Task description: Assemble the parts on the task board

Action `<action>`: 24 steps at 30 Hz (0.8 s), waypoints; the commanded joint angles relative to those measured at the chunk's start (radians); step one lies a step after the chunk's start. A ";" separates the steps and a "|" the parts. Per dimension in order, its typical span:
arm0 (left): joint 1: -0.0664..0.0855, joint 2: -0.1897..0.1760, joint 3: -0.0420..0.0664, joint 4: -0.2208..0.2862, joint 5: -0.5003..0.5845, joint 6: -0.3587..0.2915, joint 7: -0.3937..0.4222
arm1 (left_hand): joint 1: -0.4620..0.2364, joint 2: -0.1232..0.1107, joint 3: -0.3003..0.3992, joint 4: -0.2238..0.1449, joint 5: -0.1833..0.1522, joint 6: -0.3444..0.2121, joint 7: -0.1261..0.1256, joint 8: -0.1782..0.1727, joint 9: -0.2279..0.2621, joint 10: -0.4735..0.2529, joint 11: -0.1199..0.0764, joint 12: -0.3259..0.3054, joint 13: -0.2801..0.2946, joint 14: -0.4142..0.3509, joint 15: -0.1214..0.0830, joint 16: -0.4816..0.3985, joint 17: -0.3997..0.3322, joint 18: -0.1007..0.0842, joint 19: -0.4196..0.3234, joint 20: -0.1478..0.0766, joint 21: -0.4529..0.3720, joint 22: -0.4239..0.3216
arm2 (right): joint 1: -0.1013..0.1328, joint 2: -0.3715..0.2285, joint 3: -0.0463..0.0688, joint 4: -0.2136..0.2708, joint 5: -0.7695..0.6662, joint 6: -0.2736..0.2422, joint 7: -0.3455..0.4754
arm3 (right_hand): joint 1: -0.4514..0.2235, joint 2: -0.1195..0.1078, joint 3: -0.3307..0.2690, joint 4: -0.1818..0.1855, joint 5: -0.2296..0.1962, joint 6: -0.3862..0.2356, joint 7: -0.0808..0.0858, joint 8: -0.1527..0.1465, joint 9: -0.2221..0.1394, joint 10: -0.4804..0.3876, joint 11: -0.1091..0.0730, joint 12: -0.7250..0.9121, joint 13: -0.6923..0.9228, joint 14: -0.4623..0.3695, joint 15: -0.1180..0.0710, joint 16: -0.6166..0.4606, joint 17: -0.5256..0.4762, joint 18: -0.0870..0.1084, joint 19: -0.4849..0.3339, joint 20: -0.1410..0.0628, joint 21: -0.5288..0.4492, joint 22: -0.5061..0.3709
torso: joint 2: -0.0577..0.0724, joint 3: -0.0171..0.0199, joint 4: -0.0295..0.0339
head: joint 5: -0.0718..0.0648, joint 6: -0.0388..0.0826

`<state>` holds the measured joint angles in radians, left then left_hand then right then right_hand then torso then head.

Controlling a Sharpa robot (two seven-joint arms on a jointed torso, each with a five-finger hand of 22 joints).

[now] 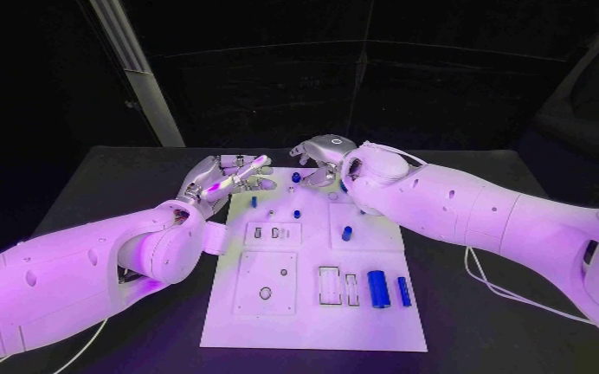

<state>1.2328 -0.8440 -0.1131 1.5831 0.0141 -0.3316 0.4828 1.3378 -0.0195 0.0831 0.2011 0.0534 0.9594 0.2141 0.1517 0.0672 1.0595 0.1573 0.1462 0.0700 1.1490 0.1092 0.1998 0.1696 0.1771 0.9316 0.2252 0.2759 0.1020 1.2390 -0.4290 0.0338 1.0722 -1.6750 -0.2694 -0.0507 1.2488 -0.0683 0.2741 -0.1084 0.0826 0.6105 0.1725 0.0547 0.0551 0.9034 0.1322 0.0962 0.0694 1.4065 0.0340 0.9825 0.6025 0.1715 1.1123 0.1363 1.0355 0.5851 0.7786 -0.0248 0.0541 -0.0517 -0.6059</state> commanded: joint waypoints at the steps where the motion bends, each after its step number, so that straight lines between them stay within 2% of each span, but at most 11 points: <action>1: 0.002 -0.003 0.001 0.001 -0.001 0.016 0.000 | 0.007 0.002 -0.002 -0.006 -0.001 0.001 0.007 -0.006 -0.001 -0.002 0.006 -0.004 -0.001 -0.004 0.003 -0.004 0.001 0.007 0.008 0.000 -0.003 -0.001 | 0.002 -0.046 0.001 0.047 0.045 -0.077 0.000 | 0.021 0.009 -0.019 0.012 0.025 0.109 0.026 0.022 0.014 0.057 -0.003 0.034 0.003 0.018 -0.003 0.019 0.022 -0.003 0.031 -0.002 0.028 0.041 | -0.001 0.0005 -0.0015 | 0.000 0.003; 4: 0.002 -0.006 0.001 0.001 -0.001 0.018 0.000 | 0.008 0.002 -0.002 -0.006 -0.001 0.001 0.008 -0.007 -0.001 -0.003 0.006 -0.004 -0.001 -0.004 0.003 -0.005 0.001 0.007 0.008 0.000 -0.004 -0.002 | 0.002 -0.108 0.001 0.104 0.120 -0.101 0.000 | 0.029 0.018 -0.022 0.020 0.046 0.198 0.023 0.037 0.022 0.112 -0.008 0.062 0.006 0.033 -0.007 0.054 0.068 -0.012 0.060 -0.004 0.062 0.095 | -0.002 -0.0004 -0.0041 | 0.000 0.003; 5: 0.002 -0.007 0.001 0.001 -0.001 0.018 0.000 | 0.008 0.002 -0.002 -0.007 -0.001 0.000 0.008 -0.007 -0.001 -0.003 0.006 -0.005 -0.002 -0.005 0.003 -0.006 0.001 0.006 0.007 0.000 -0.004 -0.002 | 0.002 -0.136 0.001 0.130 0.154 -0.106 -0.001 | 0.028 0.021 -0.023 0.026 0.054 0.246 0.022 0.049 0.027 0.155 -0.013 0.081 0.011 0.043 -0.010 0.079 0.102 -0.017 0.077 -0.007 0.082 0.126 | -0.003 -0.0010 -0.0064 | 0.000 0.004; 7: 0.002 -0.010 0.001 0.001 -0.001 0.018 0.000 | 0.008 0.002 -0.002 -0.007 -0.001 0.000 0.008 -0.007 -0.001 -0.003 0.006 -0.005 -0.002 -0.005 0.003 -0.006 0.001 0.006 0.007 0.000 -0.004 -0.002 | 0.003 -0.180 0.002 0.168 0.202 -0.100 -0.009 | 0.024 0.022 -0.023 0.034 0.059 0.285 0.014 0.065 0.033 0.233 -0.029 0.117 0.023 0.058 -0.019 0.122 0.160 -0.025 0.104 -0.014 0.116 0.179 | -0.005 -0.0017 -0.0101 | 0.002 0.001; 9: 0.003 -0.013 0.000 0.002 -0.001 0.018 0.000 | 0.008 0.002 -0.002 -0.007 -0.001 0.000 0.008 -0.007 -0.001 -0.003 0.006 -0.005 -0.002 -0.005 0.003 -0.006 0.001 0.006 0.007 0.000 -0.004 -0.002 | 0.003 -0.224 0.008 0.204 0.248 -0.082 -0.022 | 0.009 0.008 -0.035 0.047 0.066 0.302 -0.001 0.071 0.033 0.312 -0.048 0.155 0.041 0.068 -0.033 0.155 0.204 -0.031 0.126 -0.025 0.144 0.222 | -0.005 -0.0017 -0.0129 | 0.001 0.001; 12: 0.003 -0.017 0.000 0.003 -0.001 0.018 0.000 | 0.008 0.002 -0.002 -0.007 -0.001 0.000 0.008 -0.007 -0.001 -0.003 0.006 -0.005 -0.002 -0.005 0.003 -0.006 0.001 0.006 0.007 0.000 -0.004 -0.002 | 0.004 -0.278 0.014 0.243 0.290 -0.041 -0.048 | -0.013 -0.018 -0.067 0.072 0.097 0.315 -0.028 0.072 0.030 0.419 -0.076 0.236 0.096 0.079 -0.060 0.205 0.269 -0.041 0.154 -0.050 0.182 0.278 | -0.006 -0.0008 -0.0158 | 0.003 0.003; 14: 0.003 -0.018 0.000 0.003 -0.001 0.018 0.000 | 0.008 0.003 -0.002 -0.007 -0.001 0.001 0.008 -0.007 -0.001 -0.003 0.006 -0.005 -0.001 -0.005 0.004 -0.006 0.001 0.006 0.007 0.000 -0.004 -0.002 | 0.004 -0.306 0.016 0.260 0.306 -0.009 -0.070 | -0.034 -0.035 -0.100 0.096 0.125 0.316 -0.037 0.070 0.026 0.465 -0.089 0.311 0.157 0.087 -0.069 0.245 0.325 -0.054 0.187 -0.062 0.225 0.350 | -0.007 -0.0003 -0.0170 | 0.003 0.004; 16: 0.003 -0.019 0.000 0.004 -0.001 0.018 0.000 | 0.008 0.003 -0.002 -0.007 -0.001 0.001 0.008 -0.007 -0.001 -0.003 0.006 -0.005 -0.001 -0.005 0.004 -0.006 0.001 0.006 0.007 0.000 -0.004 -0.002 | 0.004 -0.322 0.017 0.267 0.308 0.016 -0.088 | -0.039 -0.041 -0.129 0.117 0.135 0.313 -0.039 0.068 0.022 0.463 -0.093 0.406 0.251 0.095 -0.072 0.290 0.390 -0.065 0.213 -0.068 0.262 0.411 | -0.007 -0.0001 -0.0172 | 0.001 0.004; 17: 0.003 -0.019 0.000 0.004 -0.001 0.018 0.000 | 0.009 0.004 -0.002 -0.008 -0.001 0.001 0.007 -0.008 -0.001 -0.003 0.006 -0.005 -0.001 -0.006 0.004 -0.007 0.001 0.006 0.007 0.001 -0.005 -0.003 | 0.004 -0.329 0.018 0.269 0.304 0.032 -0.098 | -0.026 -0.038 -0.147 0.133 0.141 0.311 -0.040 0.069 0.020 0.437 -0.094 0.514 0.371 0.095 -0.067 0.316 0.425 -0.068 0.221 -0.071 0.280 0.439 | -0.006 -0.0004 -0.0166 | 0.000 0.003; 21: 0.003 -0.018 0.000 0.003 -0.001 0.021 -0.001 | 0.010 0.004 -0.002 -0.009 -0.001 0.001 0.007 -0.008 -0.001 -0.003 0.006 -0.006 -0.001 -0.006 0.004 -0.008 0.002 0.006 0.007 0.001 -0.005 -0.003 | 0.004 -0.342 0.019 0.268 0.264 0.076 -0.133 | -0.005 -0.034 -0.208 0.192 0.141 0.294 -0.026 0.068 0.016 0.426 -0.087 0.843 0.740 0.103 -0.066 0.390 0.541 -0.085 0.247 -0.056 0.330 0.523 | -0.004 -0.0012 -0.0133 | -0.004 0.004; 24: 0.003 -0.017 0.000 0.002 -0.001 0.022 -0.001 | 0.011 0.005 -0.001 -0.010 -0.001 0.001 0.007 -0.008 -0.001 -0.002 0.006 -0.006 -0.001 -0.006 0.004 -0.009 0.002 0.007 0.007 0.001 -0.005 -0.003 | 0.004 -0.339 0.019 0.259 0.237 0.091 -0.153 | 0.016 -0.038 -0.238 0.227 0.139 0.286 -0.024 0.071 0.015 0.423 -0.078 0.951 0.869 0.110 -0.056 0.430 0.613 -0.086 0.254 -0.054 0.344 0.547 | -0.004 -0.0012 -0.0133 | -0.004 0.004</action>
<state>1.2343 -0.8620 -0.1134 1.5845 0.0142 -0.3264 0.4798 1.3423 -0.0150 0.0804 0.1984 0.0534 0.9594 0.2141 0.1478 0.0672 1.0595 0.1573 0.1462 0.0701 1.1490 0.1092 0.1936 0.1704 0.1770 0.9316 0.2252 0.2759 0.0999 1.2414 -0.7706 0.0513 1.3342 -1.4173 -0.2384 -0.1504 1.2576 -0.1080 0.0409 0.1124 0.2208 0.9025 0.1479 0.1211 0.0714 1.3270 0.0537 1.0272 0.9144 1.4668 -0.0308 1.4064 1.2038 0.1002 1.3575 0.0826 1.3770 1.1275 0.7730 -0.0256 0.0392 -0.0553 -0.6017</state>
